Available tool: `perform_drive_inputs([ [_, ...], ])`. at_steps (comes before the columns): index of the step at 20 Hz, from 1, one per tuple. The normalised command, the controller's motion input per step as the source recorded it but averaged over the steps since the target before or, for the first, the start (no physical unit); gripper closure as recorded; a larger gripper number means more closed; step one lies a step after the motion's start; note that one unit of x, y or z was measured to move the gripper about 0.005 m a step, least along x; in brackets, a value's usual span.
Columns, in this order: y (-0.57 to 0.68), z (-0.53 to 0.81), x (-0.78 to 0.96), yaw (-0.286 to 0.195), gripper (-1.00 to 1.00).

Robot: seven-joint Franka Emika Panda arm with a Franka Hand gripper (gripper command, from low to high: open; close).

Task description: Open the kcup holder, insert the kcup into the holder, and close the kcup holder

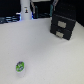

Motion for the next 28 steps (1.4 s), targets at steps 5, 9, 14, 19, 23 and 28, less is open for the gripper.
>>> perform_drive_inputs([
  [5,0.53,0.14,-0.2,-0.137,-1.0],
  [9,0.62,0.09,-0.27,-0.141,-1.0],
  [14,0.76,0.01,-0.3,-0.145,-1.0],
  [19,0.77,-0.05,-0.34,-0.129,-1.0],
  [23,0.74,-0.13,-0.35,-0.14,-1.0],
  [28,0.68,-0.23,-0.35,-0.148,-1.0],
])
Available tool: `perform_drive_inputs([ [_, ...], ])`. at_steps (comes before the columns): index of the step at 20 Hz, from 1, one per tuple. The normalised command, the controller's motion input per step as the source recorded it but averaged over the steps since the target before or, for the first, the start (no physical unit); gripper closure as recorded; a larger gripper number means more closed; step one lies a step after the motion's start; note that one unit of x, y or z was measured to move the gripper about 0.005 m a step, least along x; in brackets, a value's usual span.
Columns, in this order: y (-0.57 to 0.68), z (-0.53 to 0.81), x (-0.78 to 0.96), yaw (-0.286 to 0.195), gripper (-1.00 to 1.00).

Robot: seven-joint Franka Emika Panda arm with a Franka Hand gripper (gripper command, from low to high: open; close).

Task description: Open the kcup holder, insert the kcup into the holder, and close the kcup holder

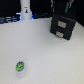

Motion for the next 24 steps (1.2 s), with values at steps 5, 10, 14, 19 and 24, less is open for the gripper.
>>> perform_drive_inputs([
  [5,0.61,-0.3,-0.29,-0.153,-1.0],
  [10,0.53,-0.35,-0.28,-0.162,-1.0],
  [14,0.38,-0.36,-0.3,-0.167,-1.0],
  [19,0.15,-0.38,-0.38,-0.165,-1.0],
  [24,0.19,-0.37,-0.37,-0.145,-1.0],
])
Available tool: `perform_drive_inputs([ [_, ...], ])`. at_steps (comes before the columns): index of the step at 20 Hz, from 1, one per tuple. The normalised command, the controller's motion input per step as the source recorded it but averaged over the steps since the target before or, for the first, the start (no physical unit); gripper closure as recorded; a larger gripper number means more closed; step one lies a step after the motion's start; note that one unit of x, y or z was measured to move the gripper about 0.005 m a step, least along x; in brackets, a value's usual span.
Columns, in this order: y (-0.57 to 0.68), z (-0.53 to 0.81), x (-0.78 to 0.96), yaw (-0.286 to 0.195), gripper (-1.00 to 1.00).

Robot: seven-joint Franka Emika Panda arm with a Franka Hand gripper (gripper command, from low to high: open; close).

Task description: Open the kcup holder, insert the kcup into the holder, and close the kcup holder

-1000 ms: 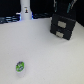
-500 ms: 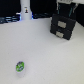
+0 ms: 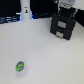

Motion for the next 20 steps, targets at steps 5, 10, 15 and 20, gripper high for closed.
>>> perform_drive_inputs([
  [5,0.17,-0.2,-0.31,-0.105,-1.0],
  [10,0.04,-0.1,-0.25,-0.047,-1.0],
  [15,-0.32,0.09,0.1,-0.004,-1.0],
  [20,-0.53,0.24,0.18,0.0,-1.0],
])
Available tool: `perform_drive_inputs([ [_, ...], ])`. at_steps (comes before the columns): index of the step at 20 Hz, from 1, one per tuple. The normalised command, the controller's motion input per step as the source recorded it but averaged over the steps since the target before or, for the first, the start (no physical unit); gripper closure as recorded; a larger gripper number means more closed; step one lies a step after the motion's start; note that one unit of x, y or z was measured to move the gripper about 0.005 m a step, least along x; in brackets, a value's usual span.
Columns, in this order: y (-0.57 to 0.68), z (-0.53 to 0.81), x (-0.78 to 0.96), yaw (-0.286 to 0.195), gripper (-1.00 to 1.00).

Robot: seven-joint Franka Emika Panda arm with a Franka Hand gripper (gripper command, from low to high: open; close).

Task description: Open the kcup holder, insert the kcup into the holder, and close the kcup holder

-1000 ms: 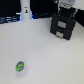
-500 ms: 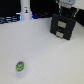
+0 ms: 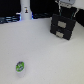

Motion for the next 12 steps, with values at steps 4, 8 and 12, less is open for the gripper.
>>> perform_drive_inputs([
  [4,-0.14,0.02,0.14,0.014,-1.0],
  [8,0.12,-0.19,-0.14,-0.01,-1.0],
  [12,0.25,-0.31,-0.11,-0.046,-1.0],
])
